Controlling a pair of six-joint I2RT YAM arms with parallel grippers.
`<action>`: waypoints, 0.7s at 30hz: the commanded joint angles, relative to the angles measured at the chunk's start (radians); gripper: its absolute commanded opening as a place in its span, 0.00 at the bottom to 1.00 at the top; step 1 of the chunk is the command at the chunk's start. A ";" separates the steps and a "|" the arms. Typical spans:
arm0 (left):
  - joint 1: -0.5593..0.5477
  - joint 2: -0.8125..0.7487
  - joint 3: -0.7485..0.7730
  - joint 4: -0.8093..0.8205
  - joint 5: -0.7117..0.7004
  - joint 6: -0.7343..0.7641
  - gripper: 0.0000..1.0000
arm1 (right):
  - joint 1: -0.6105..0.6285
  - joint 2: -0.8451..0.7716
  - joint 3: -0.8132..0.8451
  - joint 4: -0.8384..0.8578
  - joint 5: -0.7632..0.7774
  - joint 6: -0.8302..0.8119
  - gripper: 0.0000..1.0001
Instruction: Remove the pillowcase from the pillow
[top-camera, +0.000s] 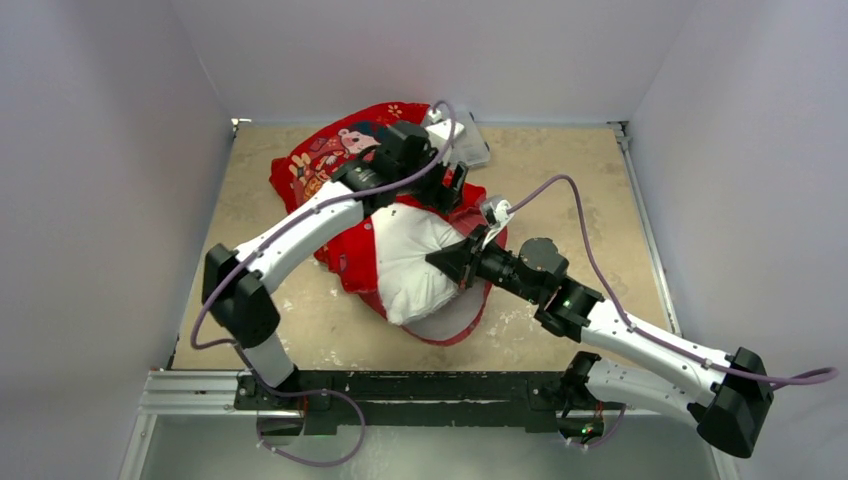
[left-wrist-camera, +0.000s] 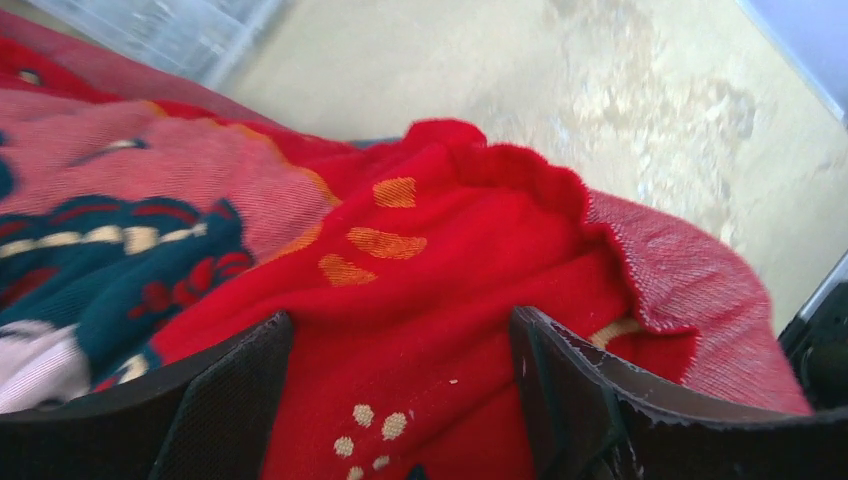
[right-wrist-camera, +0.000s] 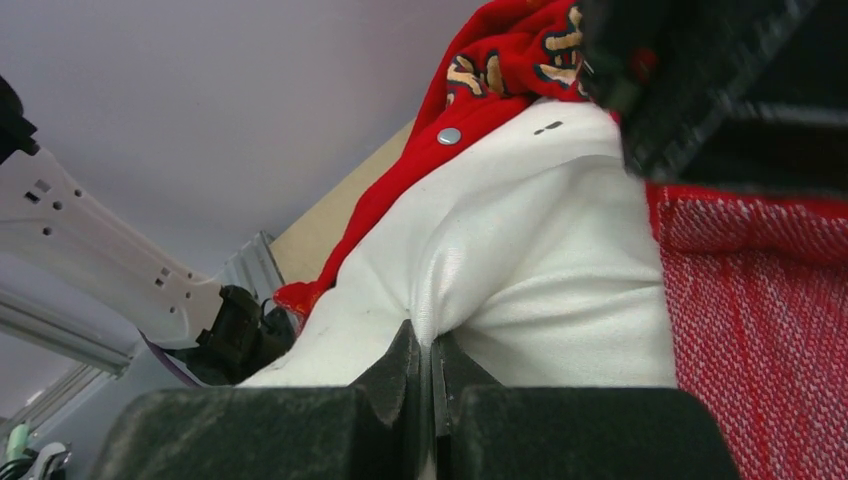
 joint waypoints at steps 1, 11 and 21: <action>-0.017 0.087 0.078 -0.041 0.118 0.092 0.77 | -0.002 0.000 0.015 0.145 -0.019 -0.031 0.00; -0.018 0.218 0.107 0.022 0.178 0.049 0.00 | -0.003 0.000 0.016 0.168 -0.041 -0.060 0.00; -0.089 0.370 0.262 0.114 0.102 -0.079 0.00 | 0.007 0.086 0.047 0.215 -0.243 -0.080 0.00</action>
